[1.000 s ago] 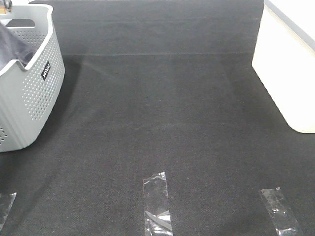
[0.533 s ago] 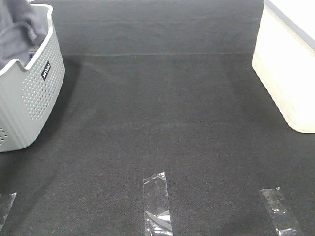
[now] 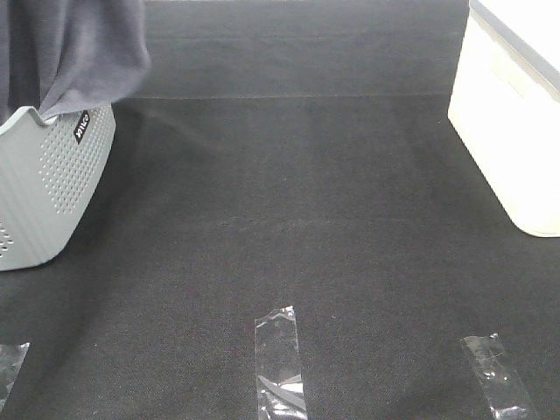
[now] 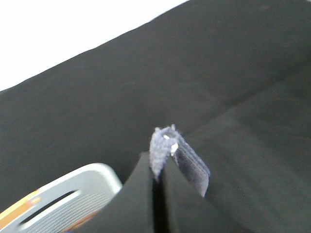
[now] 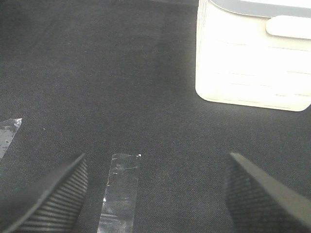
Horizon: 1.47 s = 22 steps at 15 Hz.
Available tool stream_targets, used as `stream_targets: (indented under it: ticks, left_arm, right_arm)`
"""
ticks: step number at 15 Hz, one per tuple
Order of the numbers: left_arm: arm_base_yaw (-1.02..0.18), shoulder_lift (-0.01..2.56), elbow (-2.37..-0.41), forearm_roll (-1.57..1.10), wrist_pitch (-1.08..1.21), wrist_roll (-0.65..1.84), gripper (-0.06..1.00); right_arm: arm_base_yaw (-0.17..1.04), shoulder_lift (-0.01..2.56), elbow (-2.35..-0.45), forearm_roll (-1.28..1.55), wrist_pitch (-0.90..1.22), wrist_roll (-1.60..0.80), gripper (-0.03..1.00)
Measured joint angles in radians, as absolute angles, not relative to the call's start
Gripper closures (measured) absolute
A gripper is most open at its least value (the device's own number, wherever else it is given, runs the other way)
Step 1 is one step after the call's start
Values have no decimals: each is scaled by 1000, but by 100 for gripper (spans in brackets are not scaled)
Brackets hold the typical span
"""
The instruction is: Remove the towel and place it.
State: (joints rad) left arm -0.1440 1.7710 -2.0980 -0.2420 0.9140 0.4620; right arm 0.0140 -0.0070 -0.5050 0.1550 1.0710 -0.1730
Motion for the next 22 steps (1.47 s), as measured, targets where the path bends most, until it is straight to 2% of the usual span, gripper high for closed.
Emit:
stream_targets:
  ticks: [4,7,12,13,18,22]
  left_arm:
    - [-299,1765,-2099,-244,1033,498,94]
    - [-399,1765,-2101,-258,1097,510,94]
    - [-560,1765,-2101,-262,1135,511,94]
    - [-560,1765,-2101,-262,1135,511,94]
    - [-698,1771,-2101,-283,1142,511,94]
    - [-727,1771,-2101,-303,1131,511,94]
  right_arm:
    - [14,56,-505,164,1071,-173,24]
    - [14,175,-505,279,1060,-179,24]
    - [14,467,-513,537,990,-487,24]
    - [14,467,-513,537,990,-487,24]
    - [14,782,-513,1078,938,-1073,24]
    - [14,1005,-513,1354,967,-1403,24]
